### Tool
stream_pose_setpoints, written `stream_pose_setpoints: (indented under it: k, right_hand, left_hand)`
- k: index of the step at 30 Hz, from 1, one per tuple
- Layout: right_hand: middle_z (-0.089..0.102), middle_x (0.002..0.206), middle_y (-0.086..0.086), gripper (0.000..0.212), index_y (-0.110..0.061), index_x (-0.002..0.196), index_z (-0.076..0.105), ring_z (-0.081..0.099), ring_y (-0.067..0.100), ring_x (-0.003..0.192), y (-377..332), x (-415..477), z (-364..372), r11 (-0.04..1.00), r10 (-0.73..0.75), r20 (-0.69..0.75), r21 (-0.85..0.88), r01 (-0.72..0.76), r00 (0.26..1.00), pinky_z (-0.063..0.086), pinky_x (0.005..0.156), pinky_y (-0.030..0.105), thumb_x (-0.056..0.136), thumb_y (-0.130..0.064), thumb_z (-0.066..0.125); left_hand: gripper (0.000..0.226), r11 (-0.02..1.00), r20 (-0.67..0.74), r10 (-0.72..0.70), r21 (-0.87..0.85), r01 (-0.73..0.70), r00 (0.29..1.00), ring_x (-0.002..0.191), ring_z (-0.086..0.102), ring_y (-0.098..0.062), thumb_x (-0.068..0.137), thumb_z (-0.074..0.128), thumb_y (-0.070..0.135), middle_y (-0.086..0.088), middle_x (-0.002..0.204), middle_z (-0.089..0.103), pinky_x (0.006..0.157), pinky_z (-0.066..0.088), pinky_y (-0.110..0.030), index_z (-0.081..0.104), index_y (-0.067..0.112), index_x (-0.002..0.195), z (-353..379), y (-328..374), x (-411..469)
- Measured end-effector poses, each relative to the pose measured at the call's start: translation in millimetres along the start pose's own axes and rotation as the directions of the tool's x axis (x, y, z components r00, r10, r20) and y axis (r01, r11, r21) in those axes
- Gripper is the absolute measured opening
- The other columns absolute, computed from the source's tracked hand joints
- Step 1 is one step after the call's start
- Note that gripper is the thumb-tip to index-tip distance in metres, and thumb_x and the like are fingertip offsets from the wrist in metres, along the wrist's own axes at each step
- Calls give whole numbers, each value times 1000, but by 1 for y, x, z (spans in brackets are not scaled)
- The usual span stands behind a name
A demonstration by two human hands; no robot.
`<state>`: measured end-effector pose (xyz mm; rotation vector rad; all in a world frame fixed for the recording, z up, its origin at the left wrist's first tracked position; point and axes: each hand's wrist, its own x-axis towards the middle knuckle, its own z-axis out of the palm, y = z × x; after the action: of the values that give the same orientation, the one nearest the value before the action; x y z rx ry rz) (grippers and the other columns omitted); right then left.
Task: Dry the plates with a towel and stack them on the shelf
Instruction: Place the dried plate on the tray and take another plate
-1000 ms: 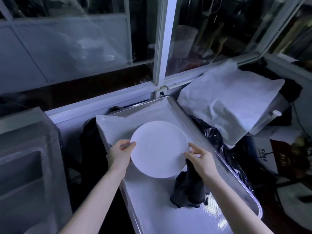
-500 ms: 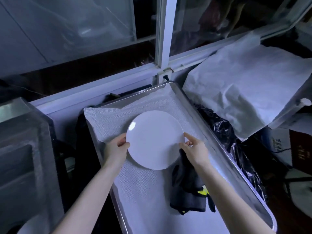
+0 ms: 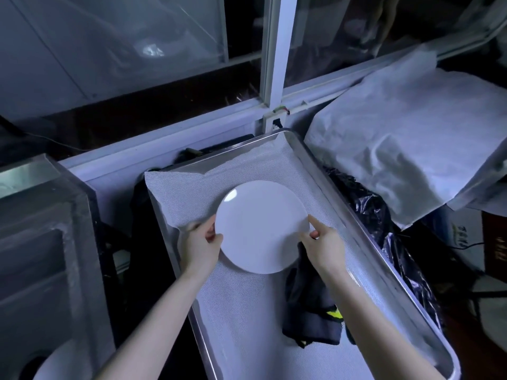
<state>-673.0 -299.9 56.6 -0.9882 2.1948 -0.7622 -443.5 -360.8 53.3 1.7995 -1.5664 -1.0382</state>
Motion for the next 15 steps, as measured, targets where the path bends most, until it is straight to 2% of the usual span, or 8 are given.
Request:
stream_pose_setpoints:
  k: [2,4,7,9,11,13,15]
  right_hand:
    - [58,89,5,34,-29,118,64,56,24,79,-4,-7,0,999,19,-51,-24,-21,998,48,69,35,86,-19,58]
    - [55,105,2,41,-32,127,60,56,19,79,-11,-19,2,998,8,-122,-65,-16,993,47,73,33,88,-23,58]
    - [55,106,-3,38,-33,126,63,51,2,74,-30,-47,7,991,-120,-129,-65,113,984,40,75,26,89,-24,63]
    - [55,100,-7,29,-34,116,68,55,-8,75,-48,-71,13,974,-226,-64,-25,225,972,39,71,18,89,-23,65]
    - [56,95,-11,22,-36,107,70,57,-14,75,-70,-97,23,949,-314,13,17,314,949,42,70,10,89,-23,66]
    - [58,91,-12,19,-36,102,71,61,-4,69,-95,-125,38,918,-396,75,47,393,915,40,68,7,88,-24,68]
    - [59,88,-12,17,-35,101,72,62,3,70,-122,-152,57,879,-477,135,66,473,868,41,69,7,87,-25,69]
  left_hand:
    - [48,1000,31,-17,11,17,999,87,65,-14,86,68,0,-5,112,55,99,50,-34,68,21,129,-4,2,-3]
    - [48,999,41,-36,-19,37,998,86,61,-8,89,69,5,-1,116,50,94,44,-20,64,18,134,-9,1,-7]
    - [40,996,5,-10,-88,10,1000,83,60,-3,91,68,8,2,109,54,79,40,-10,66,19,130,-26,-5,-17]
    - [35,993,-31,6,-121,-10,1000,82,62,-6,91,68,7,3,100,63,77,44,-13,70,19,124,-45,-12,-27]
    - [31,985,-49,2,-175,-11,999,83,66,-15,91,66,4,6,91,68,83,50,-24,72,20,117,-69,-22,-39]
    - [30,975,-86,-6,-224,-14,996,82,70,-21,92,65,2,4,86,72,84,53,-31,72,27,108,-96,-35,-52]
    - [30,966,-148,-21,-256,-18,989,77,70,-17,92,64,1,2,84,73,80,53,-28,72,28,102,-127,-53,-67]
